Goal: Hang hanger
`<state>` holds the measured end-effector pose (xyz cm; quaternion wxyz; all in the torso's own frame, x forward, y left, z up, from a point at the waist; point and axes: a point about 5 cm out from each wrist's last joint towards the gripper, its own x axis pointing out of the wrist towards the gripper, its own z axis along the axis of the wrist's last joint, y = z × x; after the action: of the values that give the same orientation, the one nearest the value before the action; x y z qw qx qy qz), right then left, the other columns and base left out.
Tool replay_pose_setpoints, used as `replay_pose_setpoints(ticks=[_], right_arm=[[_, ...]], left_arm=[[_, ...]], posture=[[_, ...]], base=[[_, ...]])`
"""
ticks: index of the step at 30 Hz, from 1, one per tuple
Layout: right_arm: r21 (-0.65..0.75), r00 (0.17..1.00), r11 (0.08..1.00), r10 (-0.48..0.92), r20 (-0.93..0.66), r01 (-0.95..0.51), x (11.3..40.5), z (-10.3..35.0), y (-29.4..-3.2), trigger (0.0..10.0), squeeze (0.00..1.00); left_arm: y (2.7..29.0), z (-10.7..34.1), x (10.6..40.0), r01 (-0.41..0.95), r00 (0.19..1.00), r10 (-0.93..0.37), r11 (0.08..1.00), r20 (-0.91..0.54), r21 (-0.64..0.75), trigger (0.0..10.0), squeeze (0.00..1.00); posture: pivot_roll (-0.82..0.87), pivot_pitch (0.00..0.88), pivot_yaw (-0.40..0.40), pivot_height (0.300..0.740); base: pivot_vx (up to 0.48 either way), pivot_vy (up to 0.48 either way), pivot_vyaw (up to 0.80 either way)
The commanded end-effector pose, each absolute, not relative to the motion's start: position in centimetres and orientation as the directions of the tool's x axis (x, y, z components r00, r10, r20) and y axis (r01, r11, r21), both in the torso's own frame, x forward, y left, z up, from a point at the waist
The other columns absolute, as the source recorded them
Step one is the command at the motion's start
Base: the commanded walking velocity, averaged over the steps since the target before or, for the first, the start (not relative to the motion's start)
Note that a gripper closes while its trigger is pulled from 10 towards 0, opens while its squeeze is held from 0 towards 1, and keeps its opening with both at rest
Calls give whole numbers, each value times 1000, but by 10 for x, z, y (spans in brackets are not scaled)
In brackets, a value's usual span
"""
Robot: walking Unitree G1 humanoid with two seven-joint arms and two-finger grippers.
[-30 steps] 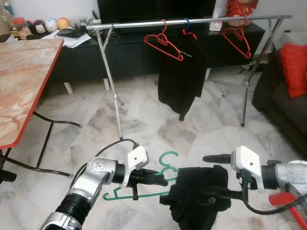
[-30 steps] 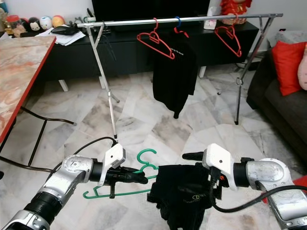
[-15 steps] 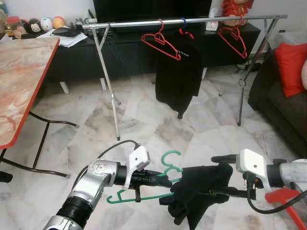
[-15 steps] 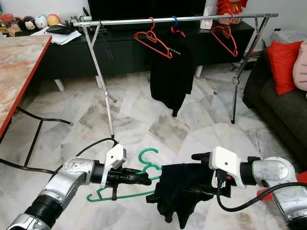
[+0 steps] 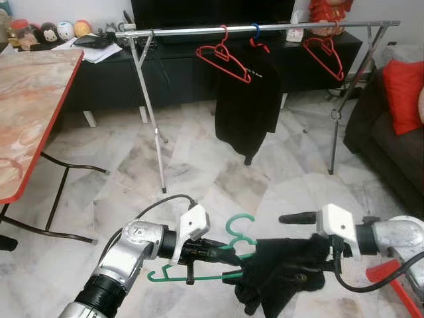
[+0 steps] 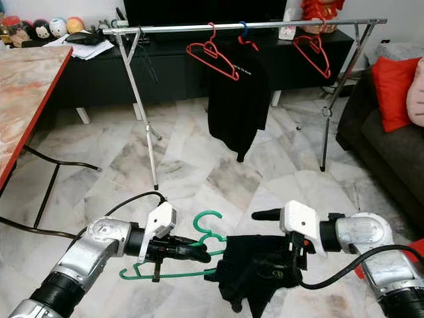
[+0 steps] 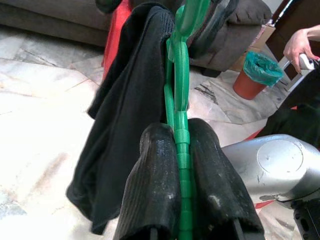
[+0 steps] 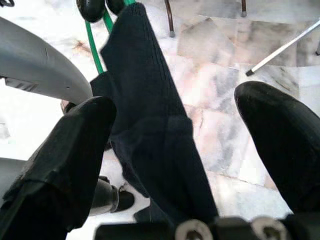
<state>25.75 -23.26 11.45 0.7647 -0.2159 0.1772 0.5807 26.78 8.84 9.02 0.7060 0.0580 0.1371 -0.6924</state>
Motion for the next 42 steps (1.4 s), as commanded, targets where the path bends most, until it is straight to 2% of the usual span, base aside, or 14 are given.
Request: replay_pose_setpoints(ticks=[1, 5, 6, 7, 8, 9, 10, 42], right_arm=[[-130, 252, 216, 816, -519, -968, 260, 114, -230, 10000, 0], [-129, 247, 211, 818, -519, -969, 261, 113, -229, 10000, 0], [-118, 231, 199, 819, -525, -973, 261, 110, -228, 8353, 0], [-114, 226, 195, 819, -527, -974, 261, 109, -228, 8353, 0], [-111, 224, 195, 819, -528, -975, 261, 108, -228, 5725, 0], [-111, 224, 195, 819, -528, -975, 261, 108, -228, 5725, 0], [-109, 231, 204, 811, -537, -973, 262, 105, -229, 0, 0], [-62, 209, 206, 839, -503, -977, 263, 92, -217, 0, 0]], left_arm=[[84, 99, 267, 996, -23, -970, -2, -243, -84, 10000, 0], [83, 100, 266, 997, -25, -970, -5, -242, -83, 10000, 0], [82, 100, 266, 997, -24, -970, -4, -242, -82, 10000, 0], [82, 100, 266, 997, -23, -970, -3, -242, -82, 10000, 0], [82, 100, 266, 997, -23, -970, -3, -242, -82, 10000, 0], [82, 100, 266, 997, -23, -970, -3, -242, -82, 10000, 0], [82, 100, 266, 997, -24, -970, -4, -241, -82, 10000, 0], [78, 103, 265, 996, -38, -969, -17, -242, -85, 10000, 0]], posture=[[-210, 55, -21, 740], [-208, 55, -21, 740], [-206, 54, -22, 740], [-206, 54, -22, 740], [-206, 55, -22, 740], [-206, 55, -22, 740], [-206, 54, -22, 740], [-199, 54, -22, 740]], base=[[0, 0, 0], [0, 0, 0], [0, 0, 0], [0, 0, 0], [0, 0, 0], [0, 0, 0], [0, 0, 0], [0, 0, 0]])
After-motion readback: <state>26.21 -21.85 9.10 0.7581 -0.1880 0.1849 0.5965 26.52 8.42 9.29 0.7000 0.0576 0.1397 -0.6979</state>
